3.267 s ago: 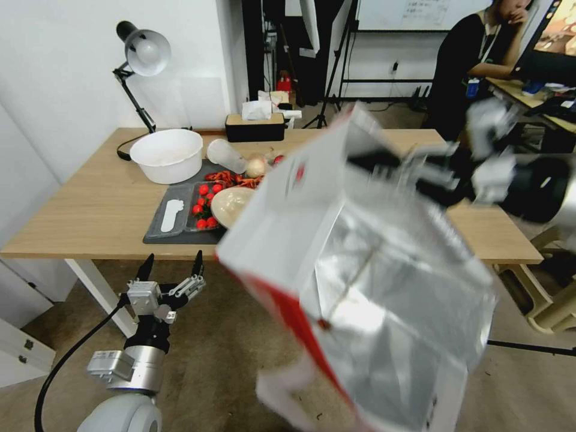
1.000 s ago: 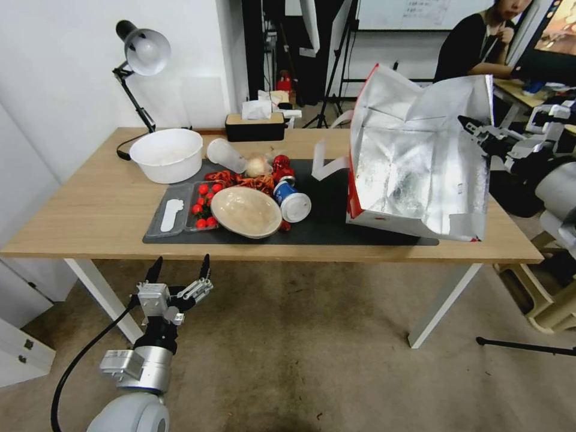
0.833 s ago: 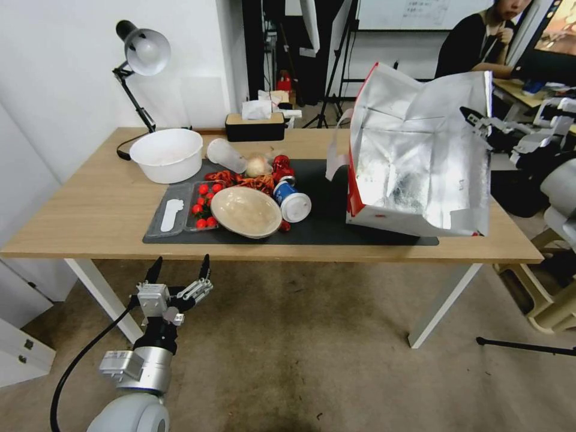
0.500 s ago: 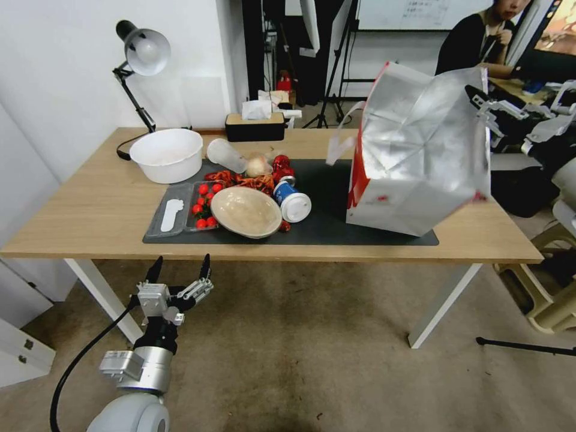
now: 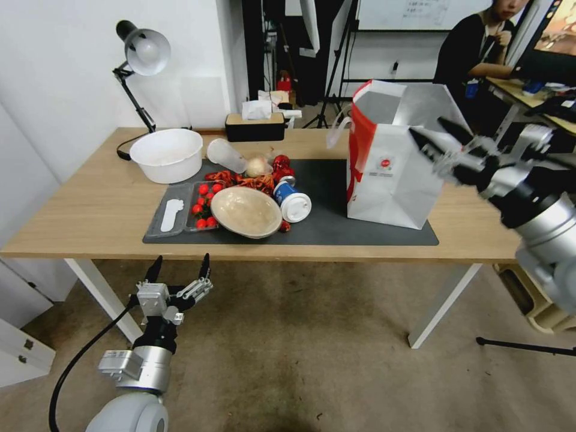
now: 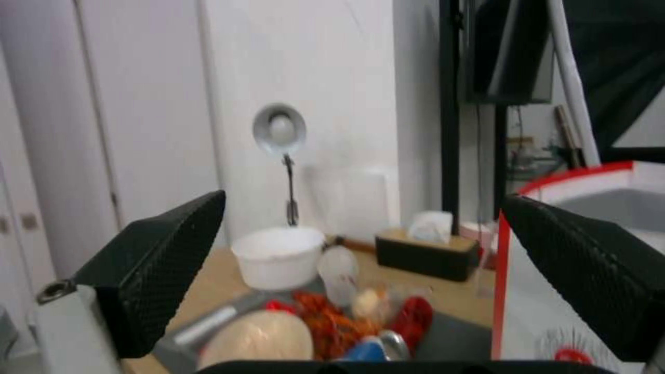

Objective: Pick up the food delivery bag from the floor and place it on the table.

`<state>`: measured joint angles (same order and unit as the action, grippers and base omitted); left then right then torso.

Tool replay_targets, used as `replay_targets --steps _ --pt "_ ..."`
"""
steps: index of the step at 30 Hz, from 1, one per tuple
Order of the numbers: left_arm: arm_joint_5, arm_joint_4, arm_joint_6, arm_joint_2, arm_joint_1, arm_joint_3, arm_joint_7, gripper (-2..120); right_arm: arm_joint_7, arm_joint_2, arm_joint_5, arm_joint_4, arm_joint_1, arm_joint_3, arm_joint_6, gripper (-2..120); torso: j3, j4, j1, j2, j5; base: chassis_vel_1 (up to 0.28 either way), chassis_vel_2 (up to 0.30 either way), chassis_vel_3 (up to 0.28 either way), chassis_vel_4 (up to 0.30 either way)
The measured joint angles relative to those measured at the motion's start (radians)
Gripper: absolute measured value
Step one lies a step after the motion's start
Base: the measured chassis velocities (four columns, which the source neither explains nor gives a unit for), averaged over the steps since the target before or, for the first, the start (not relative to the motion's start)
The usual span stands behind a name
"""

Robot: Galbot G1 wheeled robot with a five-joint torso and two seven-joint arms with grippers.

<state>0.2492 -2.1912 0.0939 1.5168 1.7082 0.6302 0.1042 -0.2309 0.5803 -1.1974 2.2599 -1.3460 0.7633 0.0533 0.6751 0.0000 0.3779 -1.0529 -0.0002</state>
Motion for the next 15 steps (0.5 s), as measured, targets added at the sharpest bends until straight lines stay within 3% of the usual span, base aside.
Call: replay_targets --steps 6,15 --pt "0.001 0.000 0.001 0.001 0.003 0.002 -0.001 100 0.152 0.098 0.229 0.078 -0.109 -0.014 0.043 100 0.000 -0.0001 0.000 0.000 0.0000 0.000 0.000 0.000 0.000" --pt "0.001 0.000 0.004 0.001 0.006 0.001 -0.001 100 0.226 0.244 0.492 0.109 -0.254 -0.015 0.018 100 0.000 0.0000 0.000 0.000 0.0000 0.000 0.000 0.000 0.000"
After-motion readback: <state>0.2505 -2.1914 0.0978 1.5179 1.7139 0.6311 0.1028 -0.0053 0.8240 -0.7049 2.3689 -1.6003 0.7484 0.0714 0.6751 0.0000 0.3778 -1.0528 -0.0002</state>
